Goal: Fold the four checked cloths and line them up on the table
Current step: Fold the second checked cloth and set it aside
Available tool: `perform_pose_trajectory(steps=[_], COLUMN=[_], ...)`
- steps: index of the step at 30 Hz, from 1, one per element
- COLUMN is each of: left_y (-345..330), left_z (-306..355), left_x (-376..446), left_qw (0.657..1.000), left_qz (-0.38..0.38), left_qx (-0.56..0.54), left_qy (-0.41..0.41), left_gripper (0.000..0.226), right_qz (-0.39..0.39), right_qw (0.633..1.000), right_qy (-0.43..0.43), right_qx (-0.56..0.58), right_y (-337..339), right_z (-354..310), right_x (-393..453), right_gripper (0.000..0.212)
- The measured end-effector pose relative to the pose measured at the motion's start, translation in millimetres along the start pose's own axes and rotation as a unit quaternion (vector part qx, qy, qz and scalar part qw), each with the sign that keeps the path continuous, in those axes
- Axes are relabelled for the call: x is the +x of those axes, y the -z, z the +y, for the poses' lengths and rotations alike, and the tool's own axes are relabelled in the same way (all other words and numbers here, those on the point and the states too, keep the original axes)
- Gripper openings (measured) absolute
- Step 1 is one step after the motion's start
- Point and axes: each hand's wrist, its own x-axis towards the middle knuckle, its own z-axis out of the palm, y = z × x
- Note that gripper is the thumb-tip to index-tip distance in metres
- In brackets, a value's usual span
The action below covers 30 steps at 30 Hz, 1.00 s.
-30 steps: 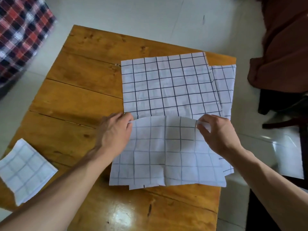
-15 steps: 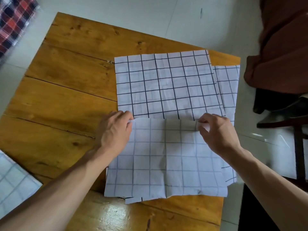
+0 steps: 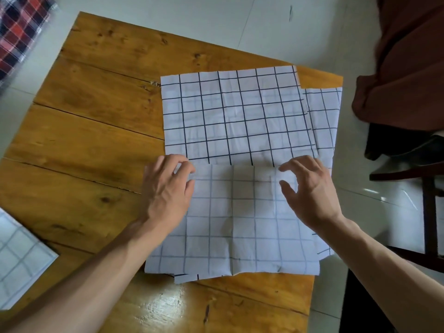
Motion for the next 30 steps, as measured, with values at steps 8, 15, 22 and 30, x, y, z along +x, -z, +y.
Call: perform_pose_trajectory(steps=[8,15,22,30], left_y=[3.5,12.4,5.5,5.5], left_z=[43.9,67.4,63.4,67.4], left_x=[-50.9,-104.1,-124.6,-123.8], left_qw=[0.997,0.988,0.983,0.987], left_qz=[-0.075,-0.151,-0.184,-0.162], left_qx=[-0.020,-0.028,-0.012,-0.011], left_qy=[-0.031,0.006,0.007,-0.007], left_gripper=[0.022,0.033,0.045,0.042], right_qz=[-0.105,-0.160,-0.169,-0.125], right_qw=[0.992,0.984,0.983,0.992], right_qy=[0.059,0.076,0.072,0.000], right_qx=[0.029,0.019,0.013,0.028], right_y=[3.2,0.0,-12.0,-6.1], right_z=[-14.8,-31.6,-37.6,-35.5], right_x=[-46.8,-87.4,-99.3,-122.1], right_gripper=[0.025,0.039,0.047,0.037])
